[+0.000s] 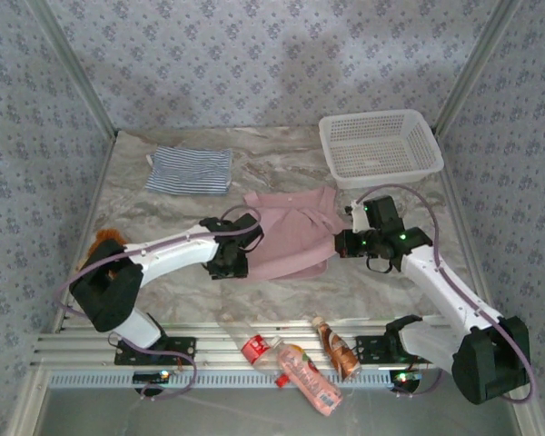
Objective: Fold and stack the tank tops
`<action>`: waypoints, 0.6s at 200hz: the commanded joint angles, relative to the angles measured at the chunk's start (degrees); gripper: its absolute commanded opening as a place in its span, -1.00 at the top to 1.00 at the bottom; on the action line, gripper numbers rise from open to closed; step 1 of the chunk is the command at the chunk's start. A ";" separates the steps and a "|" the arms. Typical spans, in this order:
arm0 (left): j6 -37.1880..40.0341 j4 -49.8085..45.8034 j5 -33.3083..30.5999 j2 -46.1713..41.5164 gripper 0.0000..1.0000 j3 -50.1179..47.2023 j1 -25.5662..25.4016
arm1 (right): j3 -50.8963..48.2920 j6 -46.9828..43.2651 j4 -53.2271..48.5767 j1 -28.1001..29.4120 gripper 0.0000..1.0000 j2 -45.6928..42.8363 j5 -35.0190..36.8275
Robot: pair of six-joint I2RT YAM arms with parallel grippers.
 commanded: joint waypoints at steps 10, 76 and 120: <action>4.50 0.94 1.89 -1.63 0.19 -1.02 2.30 | -1.04 -0.34 -1.07 -0.89 0.99 -1.32 -0.69; 7.56 3.16 4.84 3.87 0.30 -0.97 3.90 | -1.48 -0.39 -0.97 -1.41 0.99 -1.31 -1.09; 9.22 3.22 4.44 4.76 0.38 -1.24 4.84 | -1.77 -0.40 -1.08 -1.83 0.99 -1.50 -1.05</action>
